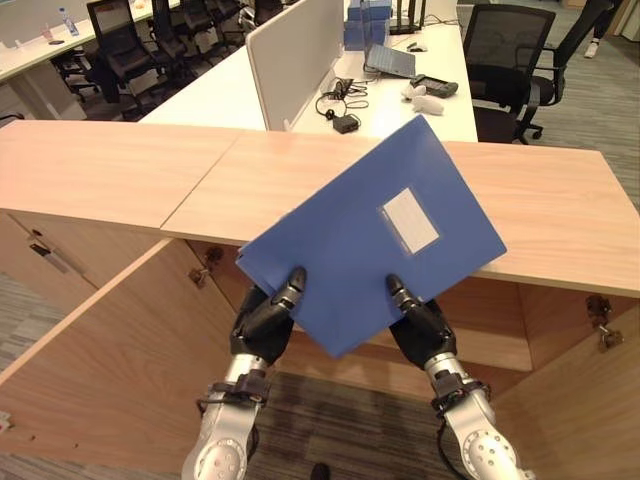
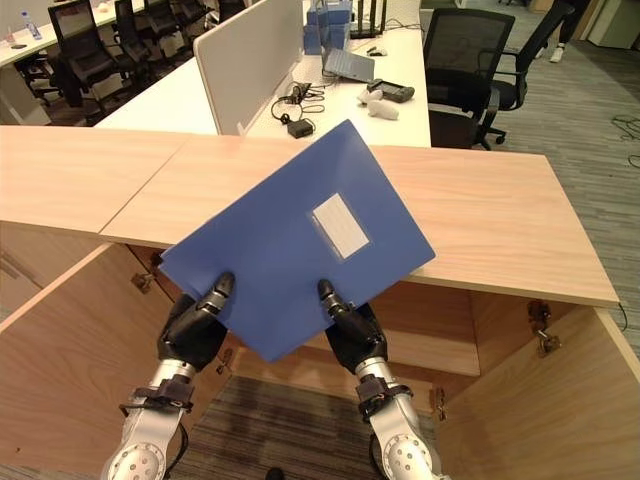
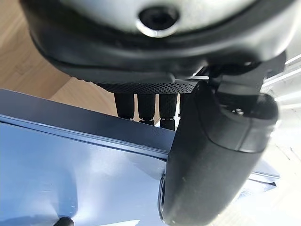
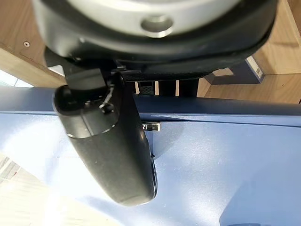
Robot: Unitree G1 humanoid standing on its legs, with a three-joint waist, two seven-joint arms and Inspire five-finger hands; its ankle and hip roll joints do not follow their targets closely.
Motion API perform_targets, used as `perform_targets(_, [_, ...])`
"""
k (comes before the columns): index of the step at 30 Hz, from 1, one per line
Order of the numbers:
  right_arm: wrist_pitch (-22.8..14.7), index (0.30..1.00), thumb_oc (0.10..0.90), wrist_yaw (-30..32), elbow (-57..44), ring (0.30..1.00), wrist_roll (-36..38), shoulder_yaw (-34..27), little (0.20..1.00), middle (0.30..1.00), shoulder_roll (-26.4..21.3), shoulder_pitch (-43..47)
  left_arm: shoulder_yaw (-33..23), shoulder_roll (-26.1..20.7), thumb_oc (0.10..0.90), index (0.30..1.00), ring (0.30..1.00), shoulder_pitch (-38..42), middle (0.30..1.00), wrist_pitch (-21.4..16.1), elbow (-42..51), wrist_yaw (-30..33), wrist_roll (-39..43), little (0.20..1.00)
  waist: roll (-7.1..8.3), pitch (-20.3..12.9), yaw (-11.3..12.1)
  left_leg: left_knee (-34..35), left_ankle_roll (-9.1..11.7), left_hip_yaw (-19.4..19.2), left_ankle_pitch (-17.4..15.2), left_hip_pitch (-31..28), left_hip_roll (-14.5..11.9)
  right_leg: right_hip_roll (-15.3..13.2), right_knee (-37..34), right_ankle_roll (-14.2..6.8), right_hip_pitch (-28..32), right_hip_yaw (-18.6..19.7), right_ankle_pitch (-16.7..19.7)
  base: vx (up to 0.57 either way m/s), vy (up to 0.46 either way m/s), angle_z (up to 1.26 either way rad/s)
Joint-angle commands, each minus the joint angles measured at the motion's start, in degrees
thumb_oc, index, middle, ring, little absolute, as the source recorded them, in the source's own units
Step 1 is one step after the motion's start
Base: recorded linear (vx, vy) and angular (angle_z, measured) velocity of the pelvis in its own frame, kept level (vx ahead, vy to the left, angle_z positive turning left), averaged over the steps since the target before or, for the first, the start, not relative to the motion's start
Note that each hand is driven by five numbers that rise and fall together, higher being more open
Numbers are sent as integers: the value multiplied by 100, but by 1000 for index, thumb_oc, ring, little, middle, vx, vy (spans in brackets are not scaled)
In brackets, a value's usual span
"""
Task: Put the empty folder in the office cabinet
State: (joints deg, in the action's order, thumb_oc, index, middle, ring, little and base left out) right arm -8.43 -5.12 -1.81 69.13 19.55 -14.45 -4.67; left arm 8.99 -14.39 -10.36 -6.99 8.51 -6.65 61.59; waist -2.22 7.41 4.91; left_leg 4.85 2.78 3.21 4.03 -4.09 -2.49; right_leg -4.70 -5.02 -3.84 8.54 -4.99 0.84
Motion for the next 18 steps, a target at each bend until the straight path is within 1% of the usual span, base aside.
perform_targets(1, [-748,300,400,-710,-1033,300,-195,-613,300,300,317,1172,-339,-113,400,300,300,549,300,-484,468,-292,-286,300,159,-350,6,15,88,-264,-419,-489,-73,-144,184,-253,272,245,-198,0,0,0])
perform_targets(4, [-687,300,400,-687,-1027,300,-400,-636,300,300,203,1140,-366,-130,400,300,300,548,300,-490,473,-309,-346,300,174,-350,13,15,87,-264,-419,-483,-73,-145,189,-255,271,240,-200,0,0,0])
perform_targets(5, [-592,300,400,-695,-1044,300,-636,-683,300,300,81,1101,-424,-143,400,300,300,527,300,-491,472,-342,-396,300,193,-349,18,15,88,-264,-420,-480,-70,-146,185,-259,271,230,-197,0,0,0])
perform_targets(6, [-546,300,400,-706,-1062,300,-784,-712,300,300,2,1076,-450,-139,566,549,549,504,549,-492,460,-359,-420,549,197,-351,22,15,88,-262,-417,-476,-68,-145,184,-257,269,231,-195,0,0,0])
perform_targets(7, [-485,300,400,-726,-1077,300,-927,-754,300,300,-65,1044,-481,-146,751,827,827,489,827,-488,449,-376,-458,827,201,-347,26,15,88,-264,-413,-471,-70,-143,184,-256,270,227,-197,0,0,0])
perform_targets(8, [-416,300,400,-777,-1091,300,-1196,-824,300,300,-184,1007,-550,-150,800,900,900,450,900,-499,400,-413,-582,900,209,-344,34,15,87,-256,-408,-466,-74,-140,187,-256,269,212,-197,0,0,0])
perform_targets(9, [-338,300,400,-831,-1141,300,-1530,-891,300,300,-331,971,-630,-192,800,900,900,388,900,-495,320,-440,-758,900,222,-343,44,15,89,-258,-406,-458,-74,-140,186,-260,261,201,-194,0,0,0])
perform_targets(10, [-258,300,400,-897,-1256,300,-2278,-1024,300,300,-620,994,-824,-287,800,900,900,293,900,-509,20,-497,-1156,900,233,-334,64,15,89,-248,-401,-441,-73,-144,185,-270,252,181,-187,0,0,0])
perform_targets(11, [-258,300,400,-897,-1256,300,-2278,-1024,300,300,-620,994,-824,-287,800,900,900,294,900,-509,20,-497,-1156,900,233,-334,64,15,89,-248,-401,-441,-73,-144,185,-270,252,181,-188,0,0,0])
perform_targets(12, [-209,300,400,-962,-1344,300,-2664,-1114,300,300,-781,995,-948,-325,800,900,900,243,900,-520,-263,-520,-1406,900,242,-334,90,15,90,-238,-395,-427,-79,-144,180,-273,251,167,-192,0,0,0])
perform_targets(15, [-176,300,400,-1061,-1381,300,-3214,-1216,300,300,-981,992,-1152,-363,800,900,900,120,900,-507,-714,-626,-1729,900,249,-328,128,15,95,-234,-383,-403,-86,-150,164,-289,242,146,-183,0,0,0])
perform_targets(16, [-150,300,400,-1140,-1379,300,-3360,-1241,300,300,-1040,992,-1194,-419,800,900,900,66,900,-466,-928,-765,-1853,900,244,-325,136,15,96,-234,-375,-392,-85,-149,156,-293,237,141,-179,0,0,0])
perform_targets(17, [-54,300,400,-1338,-1371,300,-3490,-1245,300,300,-1109,1024,-1317,-541,800,900,900,-34,900,-373,-1328,-1027,-2069,900,238,-330,165,15,97,-233,-363,-376,-89,-154,133,-308,234,142,-172,0,0,0])
perform_targets(18, [-55,300,400,-1339,-1370,300,-3490,-1245,300,300,-1108,1025,-1318,-542,800,900,900,-32,900,-376,-1333,-1030,-2069,900,238,-330,164,15,97,-233,-364,-376,-89,-154,133,-308,234,142,-172,0,0,0])
